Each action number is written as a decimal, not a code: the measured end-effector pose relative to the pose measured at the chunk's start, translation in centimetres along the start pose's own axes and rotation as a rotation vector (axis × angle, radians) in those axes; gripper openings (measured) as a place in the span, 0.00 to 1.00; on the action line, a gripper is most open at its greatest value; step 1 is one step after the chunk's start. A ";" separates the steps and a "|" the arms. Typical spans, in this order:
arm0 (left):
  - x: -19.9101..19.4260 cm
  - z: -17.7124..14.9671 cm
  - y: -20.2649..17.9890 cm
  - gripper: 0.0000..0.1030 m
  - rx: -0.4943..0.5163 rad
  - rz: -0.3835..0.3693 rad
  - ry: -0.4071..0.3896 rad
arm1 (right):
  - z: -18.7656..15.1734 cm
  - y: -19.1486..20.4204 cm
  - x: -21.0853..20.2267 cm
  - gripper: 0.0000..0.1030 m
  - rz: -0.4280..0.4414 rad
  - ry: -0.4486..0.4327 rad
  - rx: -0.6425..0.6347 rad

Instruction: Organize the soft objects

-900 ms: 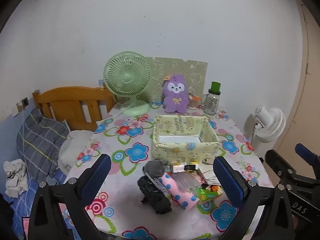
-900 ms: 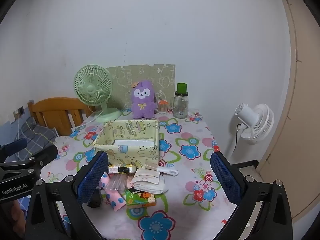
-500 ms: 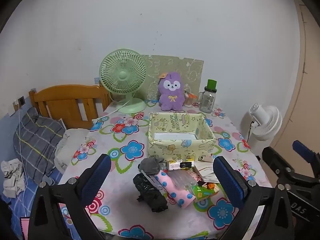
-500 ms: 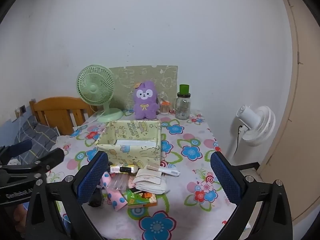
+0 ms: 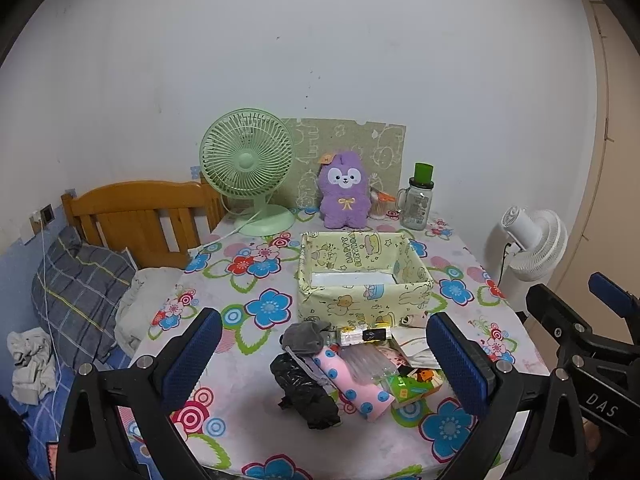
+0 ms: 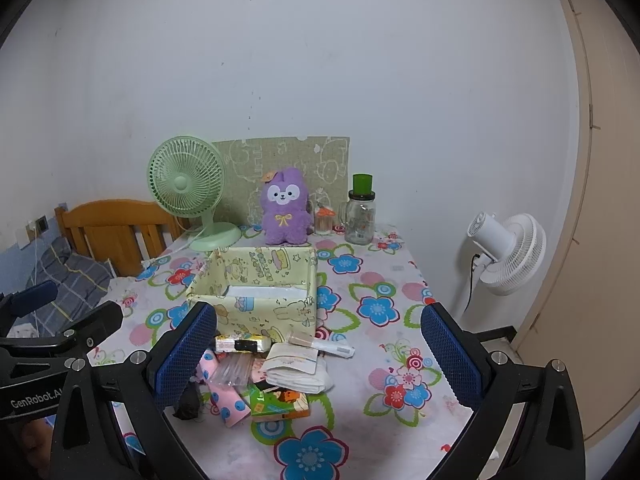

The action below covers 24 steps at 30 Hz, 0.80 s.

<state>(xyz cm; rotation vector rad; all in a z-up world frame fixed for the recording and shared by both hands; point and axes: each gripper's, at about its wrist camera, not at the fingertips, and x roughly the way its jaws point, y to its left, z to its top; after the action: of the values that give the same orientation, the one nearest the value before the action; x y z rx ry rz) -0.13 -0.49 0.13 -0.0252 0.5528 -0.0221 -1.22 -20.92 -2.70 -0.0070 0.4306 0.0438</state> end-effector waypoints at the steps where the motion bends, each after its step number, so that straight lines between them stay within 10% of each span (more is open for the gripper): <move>1: -0.1 -0.1 -0.1 1.00 0.001 0.000 -0.002 | 0.0 0.1 -0.1 1.00 -0.001 -0.002 -0.001; 24: -0.1 -0.3 -0.3 1.00 -0.005 -0.011 0.004 | 0.3 0.1 -0.6 1.00 -0.006 -0.026 -0.013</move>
<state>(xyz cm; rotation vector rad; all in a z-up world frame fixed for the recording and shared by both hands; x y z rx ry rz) -0.40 -0.78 -0.07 -0.0334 0.5568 -0.0312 -1.60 -20.82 -2.15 -0.0201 0.4045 0.0411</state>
